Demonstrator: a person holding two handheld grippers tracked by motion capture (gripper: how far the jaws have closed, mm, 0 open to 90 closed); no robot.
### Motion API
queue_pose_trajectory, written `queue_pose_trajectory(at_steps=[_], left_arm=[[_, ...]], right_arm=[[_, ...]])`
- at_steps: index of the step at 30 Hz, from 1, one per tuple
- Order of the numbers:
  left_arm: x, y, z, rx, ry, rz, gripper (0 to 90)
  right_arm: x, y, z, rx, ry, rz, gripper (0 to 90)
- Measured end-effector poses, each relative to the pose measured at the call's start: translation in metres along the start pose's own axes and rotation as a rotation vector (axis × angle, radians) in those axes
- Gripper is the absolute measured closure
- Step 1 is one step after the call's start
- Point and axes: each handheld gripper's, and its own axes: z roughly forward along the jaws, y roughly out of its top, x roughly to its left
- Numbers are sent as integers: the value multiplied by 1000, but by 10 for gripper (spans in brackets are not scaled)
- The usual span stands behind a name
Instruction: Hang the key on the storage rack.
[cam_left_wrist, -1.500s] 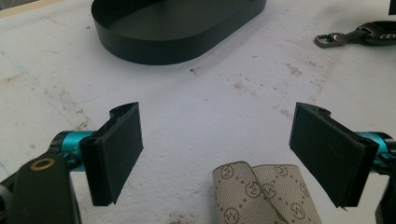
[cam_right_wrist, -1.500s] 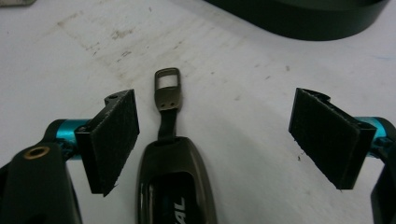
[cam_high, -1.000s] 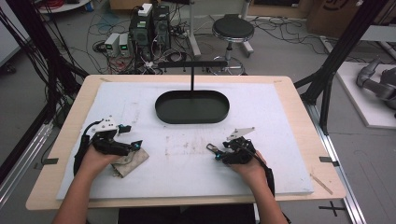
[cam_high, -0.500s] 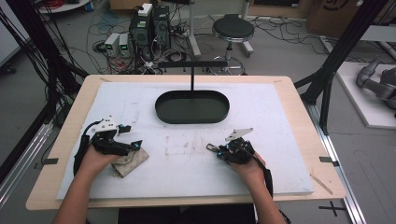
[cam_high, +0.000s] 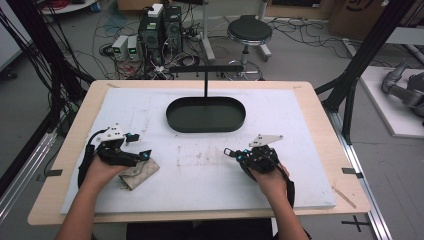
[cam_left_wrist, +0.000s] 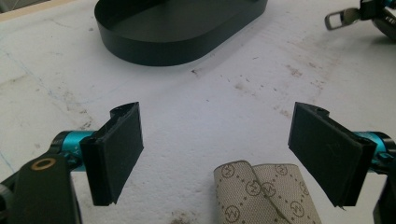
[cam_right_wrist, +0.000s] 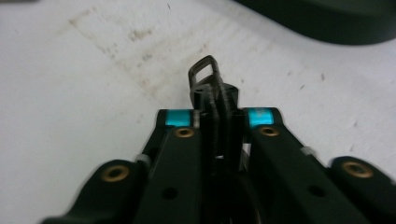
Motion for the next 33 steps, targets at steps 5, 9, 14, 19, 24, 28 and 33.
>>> queue_pose_trajectory(at_steps=[5, 9, 14, 19, 24, 28, 33], left_arm=[[1, 0, -1, -4, 2, -4, 177], [1, 0, -2, -1, 1, -1, 177], [1, 1, -3, -5, 3, -1, 177], [1, 1, -3, -7, 0, -1, 177], [1, 1, -3, -8, -2, -1, 177], [1, 1, -3, -7, -2, -1, 177], [1, 1, -2, -5, -1, -3, 177]], right_arm=[[0, 6, -12, -42, -6, -5, 900], [-4, 16, -23, -81, 0, -2, 900], [-8, 30, -30, -102, 4, -5, 900], [-14, 53, -39, -141, 4, -13, 900], [-25, 78, -46, -187, -2, -4, 900], [-36, 99, -48, -211, -26, -2, 900], [-53, 121, -47, -230, -40, 29, 900]])
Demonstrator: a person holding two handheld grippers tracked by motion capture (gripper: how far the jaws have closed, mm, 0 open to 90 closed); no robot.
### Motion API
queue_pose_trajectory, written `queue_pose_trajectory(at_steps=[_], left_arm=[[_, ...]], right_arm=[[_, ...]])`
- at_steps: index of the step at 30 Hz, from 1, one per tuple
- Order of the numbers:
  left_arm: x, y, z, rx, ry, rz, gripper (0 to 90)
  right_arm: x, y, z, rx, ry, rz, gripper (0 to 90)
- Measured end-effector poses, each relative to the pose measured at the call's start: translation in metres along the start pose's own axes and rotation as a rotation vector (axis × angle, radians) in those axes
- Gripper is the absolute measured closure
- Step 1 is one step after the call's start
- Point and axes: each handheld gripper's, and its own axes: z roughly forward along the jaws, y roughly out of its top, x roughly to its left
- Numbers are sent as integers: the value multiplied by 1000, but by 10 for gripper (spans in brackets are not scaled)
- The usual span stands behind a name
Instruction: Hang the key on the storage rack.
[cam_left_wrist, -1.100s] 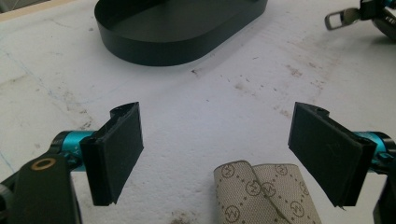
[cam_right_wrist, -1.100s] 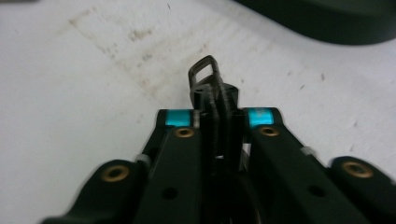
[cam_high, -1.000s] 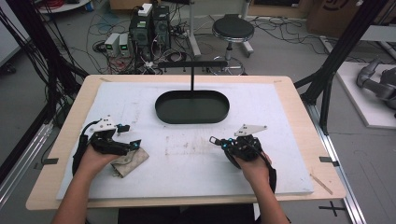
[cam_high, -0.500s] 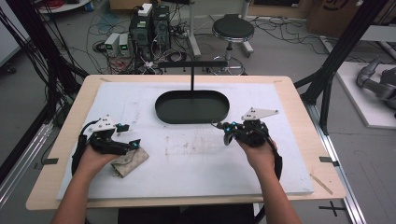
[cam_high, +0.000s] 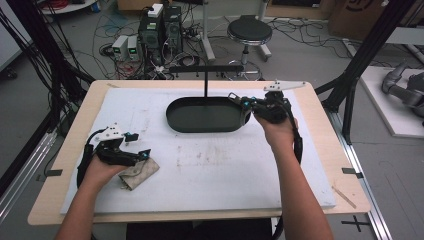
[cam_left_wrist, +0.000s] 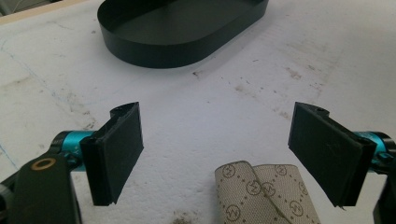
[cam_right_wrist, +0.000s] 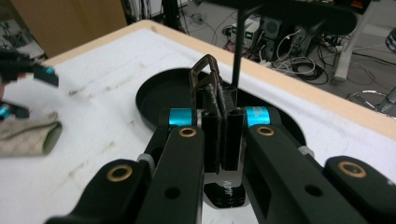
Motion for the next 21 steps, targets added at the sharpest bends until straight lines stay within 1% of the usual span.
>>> queue_pose_trajectory(at_steps=[2, 3, 5, 6, 7, 11, 12, 13, 14, 15, 16, 21], left_arm=[[0, 0, 0, 1, -4, 0, 177], [0, 0, 0, 2, -3, 2, 177], [0, 0, 1, 3, -4, 2, 177], [0, 0, 1, 3, -4, 2, 177], [0, 0, 1, 3, -3, 0, 177], [1, 0, 1, 5, -5, 0, 177], [1, 0, 1, 8, -5, 3, 177], [1, 0, 1, 8, -5, 3, 177], [1, -1, 1, 8, -5, 3, 177], [1, -1, 1, 8, -4, -1, 177], [1, -1, 1, 6, -4, -2, 177], [2, -1, 2, 8, -6, -6, 177]], right_arm=[[-2, 3, 1, 0, -5, -5, 900], [-7, 10, 4, -2, -15, 6, 900], [-13, 17, 8, 5, -27, 5, 900], [-16, 20, 10, -1, -37, 3, 900], [-19, 22, 11, -1, -40, 12, 900], [-31, 32, 20, 8, -76, 23, 900], [-34, 33, 23, 9, -81, 34, 900], [-34, 33, 23, 9, -81, 34, 900], [-41, 35, 28, 14, -92, 48, 900], [-44, 35, 30, 14, -96, 55, 900], [-44, 35, 30, 14, -96, 55, 900], [-59, 31, 43, 4, -96, 123, 900]])
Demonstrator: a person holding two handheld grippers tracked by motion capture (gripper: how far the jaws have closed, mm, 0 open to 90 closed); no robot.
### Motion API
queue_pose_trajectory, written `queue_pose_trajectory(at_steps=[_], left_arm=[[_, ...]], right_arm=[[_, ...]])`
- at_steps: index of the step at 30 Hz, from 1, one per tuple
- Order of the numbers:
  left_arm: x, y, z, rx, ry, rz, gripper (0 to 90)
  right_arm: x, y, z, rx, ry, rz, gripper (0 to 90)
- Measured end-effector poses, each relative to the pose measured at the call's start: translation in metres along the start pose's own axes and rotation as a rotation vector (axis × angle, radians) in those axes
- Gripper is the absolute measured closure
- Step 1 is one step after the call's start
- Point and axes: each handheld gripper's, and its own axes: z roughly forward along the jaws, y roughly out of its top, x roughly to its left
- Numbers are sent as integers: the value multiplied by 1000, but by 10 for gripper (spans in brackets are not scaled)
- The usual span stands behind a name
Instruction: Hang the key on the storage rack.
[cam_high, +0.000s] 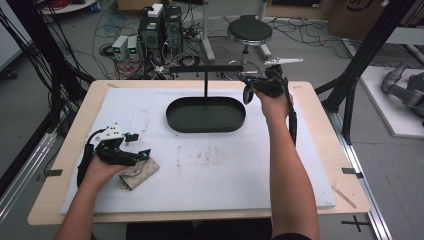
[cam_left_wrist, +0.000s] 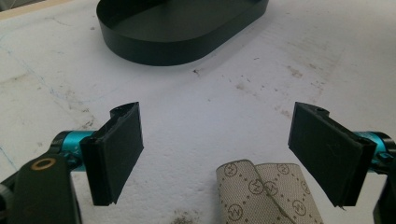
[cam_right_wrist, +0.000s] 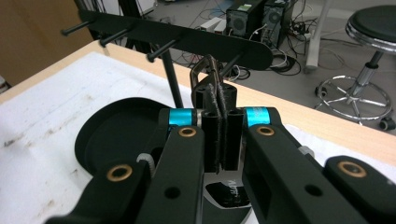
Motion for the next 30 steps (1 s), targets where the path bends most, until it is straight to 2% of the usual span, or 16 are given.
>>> queue_pose_trajectory(at_steps=[5, 11, 15, 16, 18, 24, 25, 26, 27, 28, 30], left_arm=[[0, 0, 0, 4, -1, 1, 177], [0, 0, 1, 7, 0, 0, 177], [0, -1, 1, 10, 0, 0, 177], [0, -1, 1, 10, 1, 0, 177], [0, -1, 1, 10, 1, -2, 177], [0, -1, 1, 11, 1, 2, 177], [0, -1, 1, 8, -2, 0, 177], [0, -1, 1, 7, -1, 0, 177], [0, -1, 1, 8, -2, -1, 177], [-1, -1, 1, 8, -2, -2, 177], [-1, 0, 1, 15, -1, 3, 178]], right_arm=[[-3, -1, 7, -8, -14, 12, 900], [-7, -4, 13, 17, -37, 23, 900], [-7, -5, 17, 29, -63, 7, 896], [-6, -5, 17, 35, -92, -12, 856], [-4, -4, 15, 26, -120, -22, 834], [0, -2, 6, 17, -145, -61, 737], [1, -2, 3, 13, -152, -71, 704], [5, -4, -2, 4, -171, -104, 619], [5, -4, -2, 4, -171, -104, 619], [8, -7, -7, 7, -178, -130, 564], [10, -11, -12, 19, -176, -141, 501]])
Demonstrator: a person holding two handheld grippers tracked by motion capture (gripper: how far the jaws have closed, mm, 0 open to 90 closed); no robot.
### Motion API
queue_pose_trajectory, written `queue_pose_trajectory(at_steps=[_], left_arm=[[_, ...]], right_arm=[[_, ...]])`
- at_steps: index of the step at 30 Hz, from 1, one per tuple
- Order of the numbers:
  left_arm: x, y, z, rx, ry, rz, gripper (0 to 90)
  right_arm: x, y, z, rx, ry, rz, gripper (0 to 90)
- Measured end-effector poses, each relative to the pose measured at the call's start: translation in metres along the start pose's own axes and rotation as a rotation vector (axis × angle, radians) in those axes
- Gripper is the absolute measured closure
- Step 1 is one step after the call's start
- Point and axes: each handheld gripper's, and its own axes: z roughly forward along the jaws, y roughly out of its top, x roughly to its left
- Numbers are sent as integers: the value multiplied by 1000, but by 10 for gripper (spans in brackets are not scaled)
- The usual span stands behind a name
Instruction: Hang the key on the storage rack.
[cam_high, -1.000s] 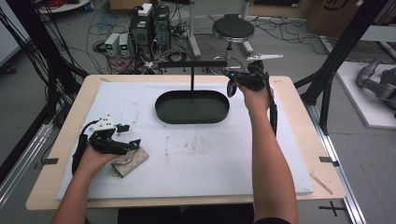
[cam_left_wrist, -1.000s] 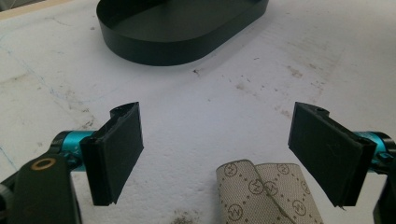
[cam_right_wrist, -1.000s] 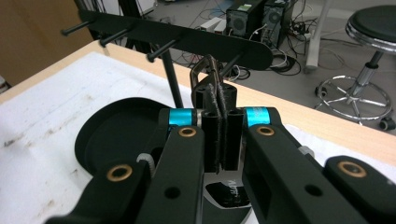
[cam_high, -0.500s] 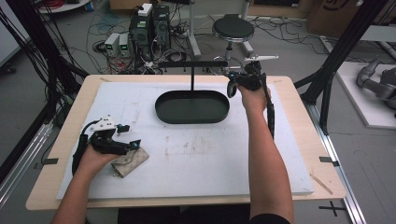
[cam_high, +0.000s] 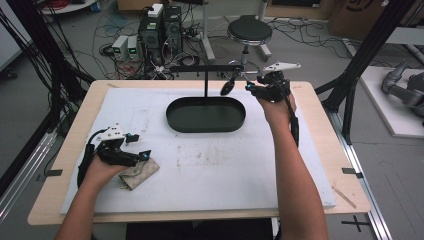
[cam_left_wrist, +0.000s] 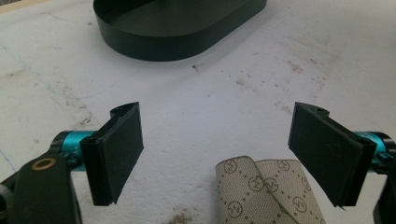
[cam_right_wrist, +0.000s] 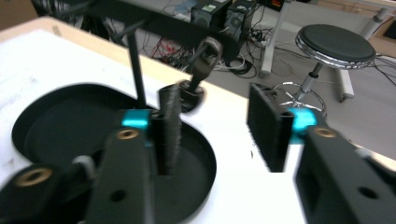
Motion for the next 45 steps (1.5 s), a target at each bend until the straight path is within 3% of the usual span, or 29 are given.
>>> queue_pose_trajectory(at_steps=[2, 7, 8, 14, 18, 23, 25, 38, 39, 45], left_arm=[[0, 0, 0, 2, 1, 0, 178], [-2, 0, 0, 7, 5, 5, 178], [-2, 0, 0, 7, 5, 5, 178], [-3, 1, 0, 7, 5, 9, 177], [-4, 1, 0, 8, 3, 11, 177], [-4, 1, 1, 10, 3, 6, 177], [-3, 1, 0, 6, 2, 4, 177], [-2, 1, 0, 1, -2, 5, 177], [-2, 1, 0, 0, -4, 6, 177], [-2, -1, 1, 0, -7, 2, 177]], right_arm=[[1, -3, -6, 23, -1, -14, 447], [4, -17, -25, 9, 22, -29, 358], [5, -20, -27, 32, 27, -23, 336], [8, -41, -44, 17, 92, -2, 264], [7, -57, -54, 28, 103, 6, 219], [7, -73, -61, 41, 109, 10, 196], [9, -88, -66, 42, 111, 13, 189], [17, -145, -82, 8, 134, 72, 179], [19, -156, -84, 4, 131, 84, 178], [19, -173, -85, -18, 134, 98, 171]])
